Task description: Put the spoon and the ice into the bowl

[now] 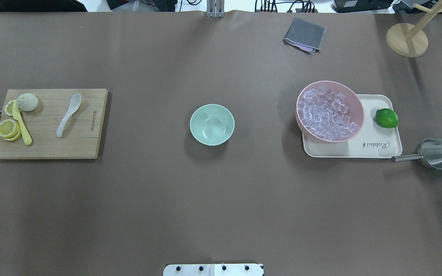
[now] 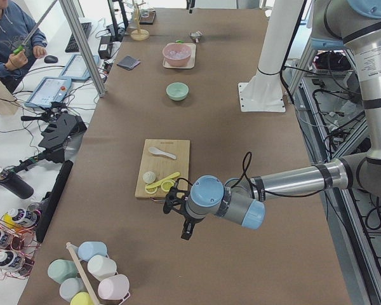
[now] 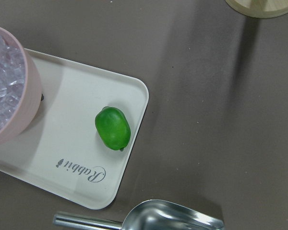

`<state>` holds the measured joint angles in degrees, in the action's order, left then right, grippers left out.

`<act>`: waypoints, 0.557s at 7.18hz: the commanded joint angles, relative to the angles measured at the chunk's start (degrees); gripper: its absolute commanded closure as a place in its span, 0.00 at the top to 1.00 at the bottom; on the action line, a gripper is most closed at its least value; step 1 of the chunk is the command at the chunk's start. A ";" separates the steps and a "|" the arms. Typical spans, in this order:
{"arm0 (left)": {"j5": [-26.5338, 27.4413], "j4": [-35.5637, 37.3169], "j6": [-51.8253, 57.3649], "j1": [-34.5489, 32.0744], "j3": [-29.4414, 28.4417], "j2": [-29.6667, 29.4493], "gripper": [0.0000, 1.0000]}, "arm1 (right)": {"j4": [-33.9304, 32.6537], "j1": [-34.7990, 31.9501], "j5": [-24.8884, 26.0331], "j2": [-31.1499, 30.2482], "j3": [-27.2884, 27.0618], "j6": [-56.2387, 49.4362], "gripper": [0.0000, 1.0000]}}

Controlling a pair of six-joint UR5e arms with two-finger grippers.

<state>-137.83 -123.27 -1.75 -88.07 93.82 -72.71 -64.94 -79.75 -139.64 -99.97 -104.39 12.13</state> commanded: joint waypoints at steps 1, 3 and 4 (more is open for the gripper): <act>0.19 -0.04 0.52 0.01 0.92 0.20 0.98 | 0.16 0.21 0.86 0.65 2.41 -0.44 1.00; 0.11 0.14 0.09 0.01 1.27 0.11 0.98 | 0.25 0.03 0.95 -0.04 2.96 -0.53 1.00; 0.02 -0.21 0.35 0.10 1.27 -0.06 0.98 | 0.16 -0.06 1.04 0.13 3.05 -0.27 1.00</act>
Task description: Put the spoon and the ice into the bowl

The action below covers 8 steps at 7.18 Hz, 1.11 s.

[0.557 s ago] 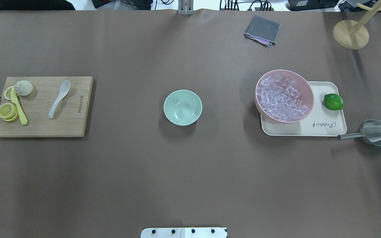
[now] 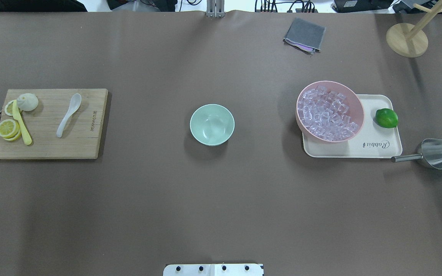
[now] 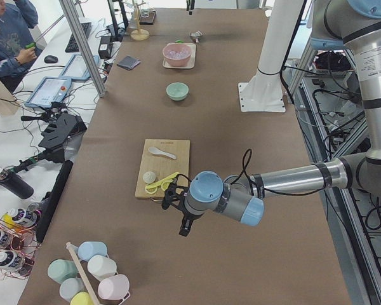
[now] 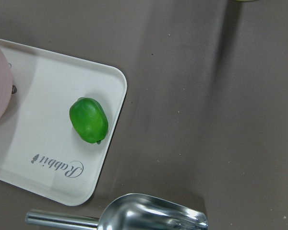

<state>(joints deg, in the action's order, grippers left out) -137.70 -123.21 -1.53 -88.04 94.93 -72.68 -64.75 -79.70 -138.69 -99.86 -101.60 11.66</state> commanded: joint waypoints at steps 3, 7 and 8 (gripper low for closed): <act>-3.33 -4.94 -0.14 -0.03 -0.45 0.35 0.99 | -0.82 -1.24 0.09 1.15 0.43 0.29 1.00; -7.40 -5.03 -4.76 -0.20 -2.83 0.61 0.98 | -0.03 -1.16 -0.17 1.24 0.44 0.64 1.00; -7.41 -5.46 -9.41 -0.12 -2.30 0.00 0.95 | 0.06 -1.15 -0.09 1.33 0.35 0.73 1.00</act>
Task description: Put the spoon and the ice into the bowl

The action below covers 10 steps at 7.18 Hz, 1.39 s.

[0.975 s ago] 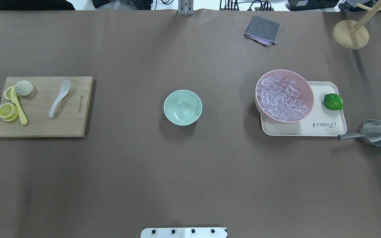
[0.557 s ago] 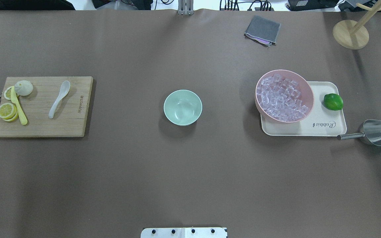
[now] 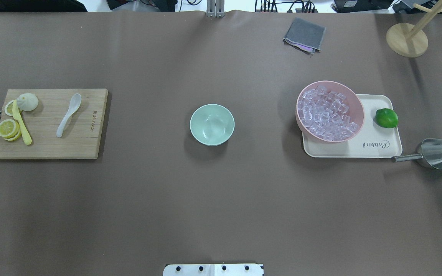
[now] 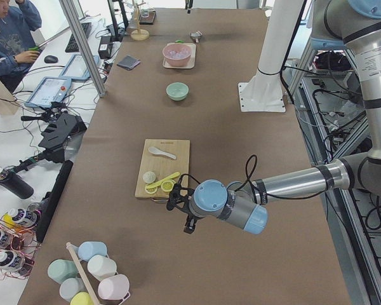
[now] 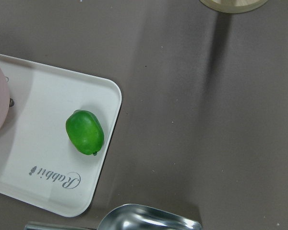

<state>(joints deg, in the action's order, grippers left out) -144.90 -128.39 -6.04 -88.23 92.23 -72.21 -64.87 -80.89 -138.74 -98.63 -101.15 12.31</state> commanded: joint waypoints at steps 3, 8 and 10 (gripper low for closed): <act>-0.47 0.15 -4.95 0.42 2.51 -1.00 0.84 | 0.27 0.12 -0.82 1.41 -1.06 1.40 1.00; 3.45 0.15 -21.08 11.01 4.10 -10.64 0.98 | 0.18 5.55 -1.89 5.81 -5.53 11.56 1.00; 8.47 0.42 -22.17 18.67 2.96 -15.65 0.91 | 0.09 8.89 -1.27 8.53 -6.78 16.24 1.00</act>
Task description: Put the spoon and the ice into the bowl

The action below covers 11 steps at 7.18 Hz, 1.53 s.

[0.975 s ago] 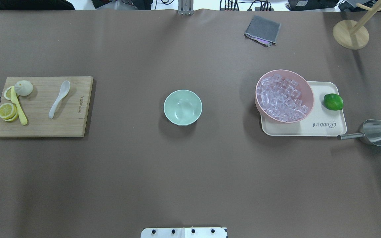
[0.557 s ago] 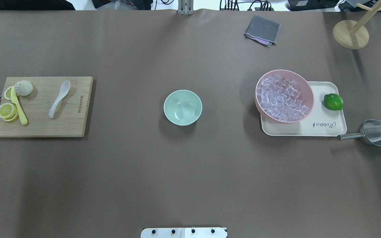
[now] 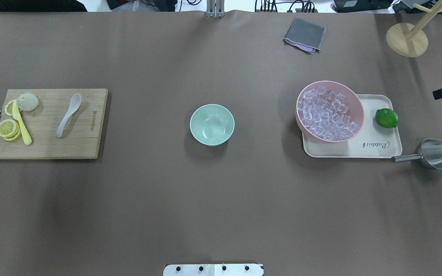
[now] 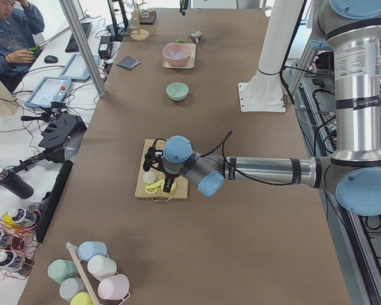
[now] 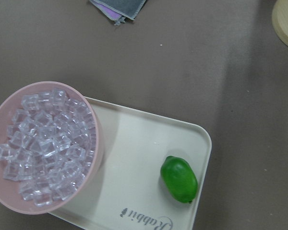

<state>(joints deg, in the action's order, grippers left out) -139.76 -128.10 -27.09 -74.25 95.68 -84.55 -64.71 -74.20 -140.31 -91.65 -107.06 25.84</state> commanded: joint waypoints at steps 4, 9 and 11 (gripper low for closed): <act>11.34 2.15 -1.21 13.68 -7.15 -14.48 0.77 | -0.07 11.77 6.78 9.01 -1.66 13.17 1.00; 15.21 3.38 -7.35 20.01 -9.46 -18.71 0.71 | -0.77 17.07 10.50 12.37 -0.87 15.03 1.00; 16.35 3.38 -7.45 21.07 -9.81 -18.45 0.57 | -0.77 17.51 10.59 12.37 -0.78 15.03 1.00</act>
<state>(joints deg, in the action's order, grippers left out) -124.22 -124.72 -34.15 -53.98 86.02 -102.99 -65.47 -56.93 -129.78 -79.32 -107.89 40.86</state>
